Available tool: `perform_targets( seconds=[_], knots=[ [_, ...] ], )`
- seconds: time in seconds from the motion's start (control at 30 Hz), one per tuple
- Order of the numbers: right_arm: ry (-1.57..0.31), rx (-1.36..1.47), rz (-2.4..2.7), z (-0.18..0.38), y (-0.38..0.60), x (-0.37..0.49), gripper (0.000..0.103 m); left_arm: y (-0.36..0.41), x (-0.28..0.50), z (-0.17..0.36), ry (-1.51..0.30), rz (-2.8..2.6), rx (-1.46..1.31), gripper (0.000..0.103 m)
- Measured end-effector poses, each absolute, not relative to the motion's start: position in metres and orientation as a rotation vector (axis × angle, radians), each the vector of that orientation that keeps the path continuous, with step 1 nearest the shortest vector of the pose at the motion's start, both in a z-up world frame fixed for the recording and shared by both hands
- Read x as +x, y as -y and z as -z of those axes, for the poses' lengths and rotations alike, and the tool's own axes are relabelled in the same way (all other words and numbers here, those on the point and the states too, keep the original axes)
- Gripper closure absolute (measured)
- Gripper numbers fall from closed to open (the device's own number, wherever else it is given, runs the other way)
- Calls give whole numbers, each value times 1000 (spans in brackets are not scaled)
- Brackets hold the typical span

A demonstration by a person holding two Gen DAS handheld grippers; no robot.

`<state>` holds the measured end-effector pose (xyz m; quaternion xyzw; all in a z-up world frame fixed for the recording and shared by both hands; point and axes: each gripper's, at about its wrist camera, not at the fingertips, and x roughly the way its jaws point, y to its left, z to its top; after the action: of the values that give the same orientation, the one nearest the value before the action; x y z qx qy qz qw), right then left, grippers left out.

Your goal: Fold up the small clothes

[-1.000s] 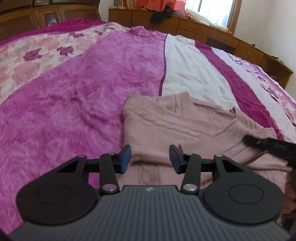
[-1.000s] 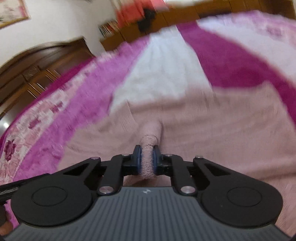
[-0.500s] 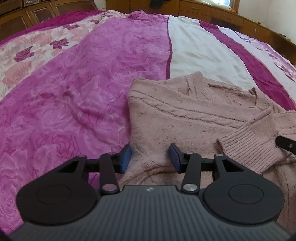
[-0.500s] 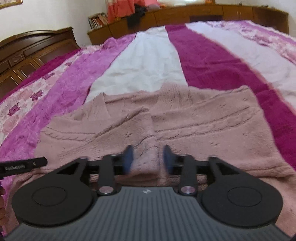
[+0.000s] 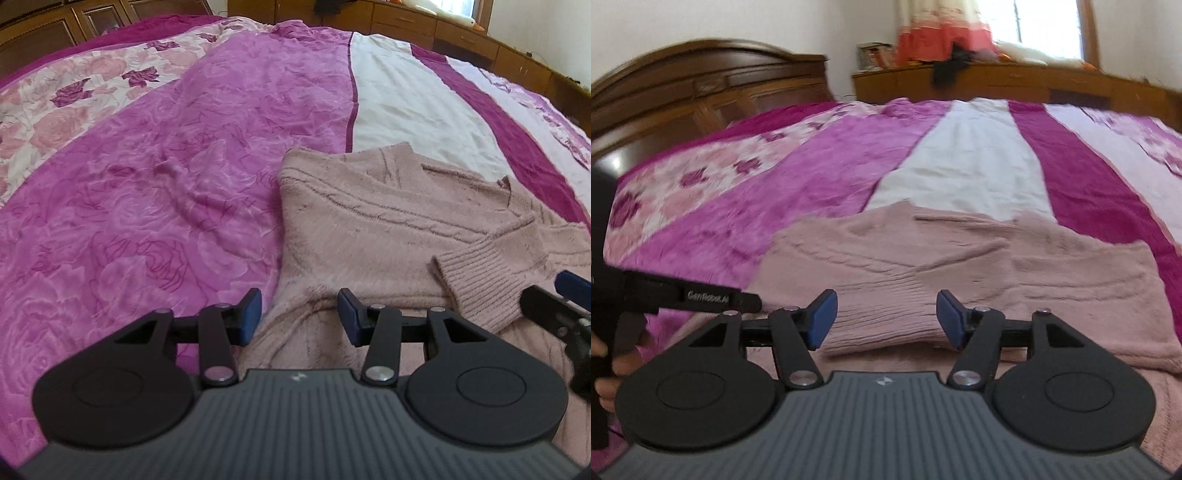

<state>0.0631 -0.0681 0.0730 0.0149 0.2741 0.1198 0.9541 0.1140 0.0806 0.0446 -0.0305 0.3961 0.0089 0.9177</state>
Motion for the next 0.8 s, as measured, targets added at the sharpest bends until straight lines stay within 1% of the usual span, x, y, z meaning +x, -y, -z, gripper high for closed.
perform_targets(
  seconds=[0.4, 0.47, 0.53, 0.63, 0.7, 0.77, 0.8],
  knots=[
    [-642, -44, -250, -37, 42, 85, 36, -80, 111, -41, -816, -15, -36, 55],
    [-651, -33, -241, -33, 42, 87, 38, -80, 111, -41, -816, -12, -33, 55],
    [-648, -30, -224, -31, 42, 87, 43, -80, 111, -41, -815, -9, -33, 55],
    [-650, -37, -202, -31, 43, 89, 54, -81, 110, -41, -814, -9, -33, 56],
    [-649, -53, -179, -32, 43, 90, 73, -81, 110, -42, -813, -10, -35, 56],
    [-649, -48, -161, -35, 46, 91, 81, -81, 109, -42, -811, -9, -34, 56],
    [-648, -25, -163, -37, 50, 91, 82, -80, 108, -43, -810, -9, -33, 56]
  ],
)
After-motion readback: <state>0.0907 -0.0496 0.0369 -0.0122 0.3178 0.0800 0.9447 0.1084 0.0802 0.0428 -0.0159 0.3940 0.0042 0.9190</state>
